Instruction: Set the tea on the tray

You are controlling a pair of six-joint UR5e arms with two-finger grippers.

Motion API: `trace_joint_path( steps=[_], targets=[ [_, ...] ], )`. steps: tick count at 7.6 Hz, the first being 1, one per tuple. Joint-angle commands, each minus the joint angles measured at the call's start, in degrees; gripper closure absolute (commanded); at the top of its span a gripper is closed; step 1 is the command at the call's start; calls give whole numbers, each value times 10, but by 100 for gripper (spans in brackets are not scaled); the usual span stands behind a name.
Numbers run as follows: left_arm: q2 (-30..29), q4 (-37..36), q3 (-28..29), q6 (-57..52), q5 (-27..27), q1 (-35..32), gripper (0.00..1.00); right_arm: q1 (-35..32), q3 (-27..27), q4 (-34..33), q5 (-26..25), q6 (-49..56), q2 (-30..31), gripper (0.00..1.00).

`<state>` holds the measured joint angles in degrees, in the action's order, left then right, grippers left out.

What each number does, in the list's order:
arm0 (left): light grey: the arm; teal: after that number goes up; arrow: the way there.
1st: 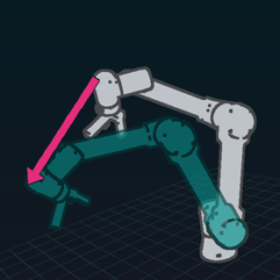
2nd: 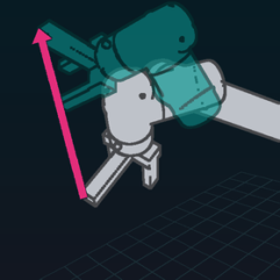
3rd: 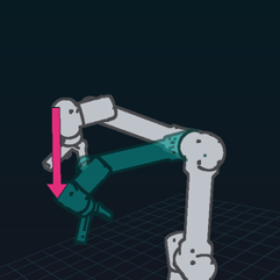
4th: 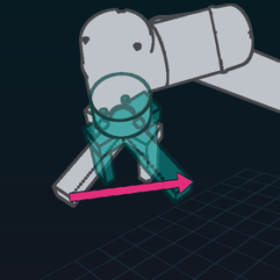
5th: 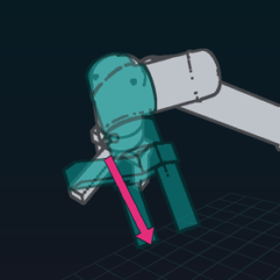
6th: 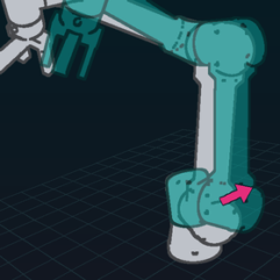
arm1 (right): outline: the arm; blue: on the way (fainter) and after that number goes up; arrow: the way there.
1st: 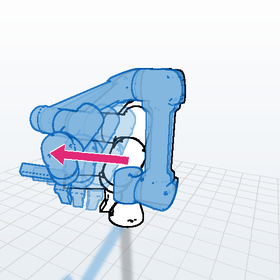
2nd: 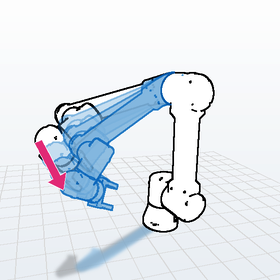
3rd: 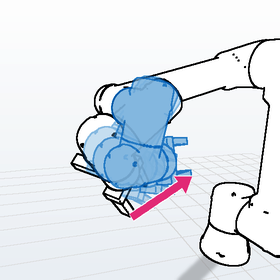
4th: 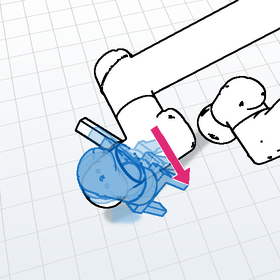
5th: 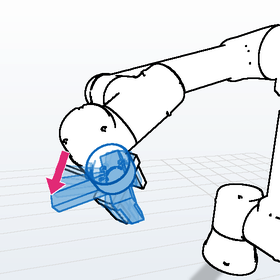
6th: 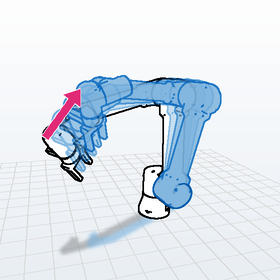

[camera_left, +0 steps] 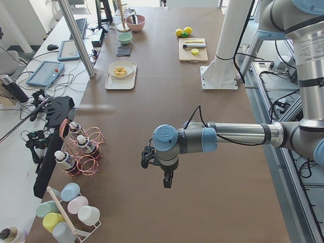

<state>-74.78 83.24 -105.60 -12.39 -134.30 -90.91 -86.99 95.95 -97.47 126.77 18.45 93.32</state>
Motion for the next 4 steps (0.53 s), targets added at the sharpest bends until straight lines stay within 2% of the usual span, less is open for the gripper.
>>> trace_joint_path(
  steps=[1, 4],
  targets=[
    [0, 1, -3, 0, -1, -1, 2, 0, 0, 0, 1, 0, -1, 0],
    [-4, 2, -5, 0, -1, -1, 2, 0, 9, -1, 1, 0, 0, 0]
  ],
)
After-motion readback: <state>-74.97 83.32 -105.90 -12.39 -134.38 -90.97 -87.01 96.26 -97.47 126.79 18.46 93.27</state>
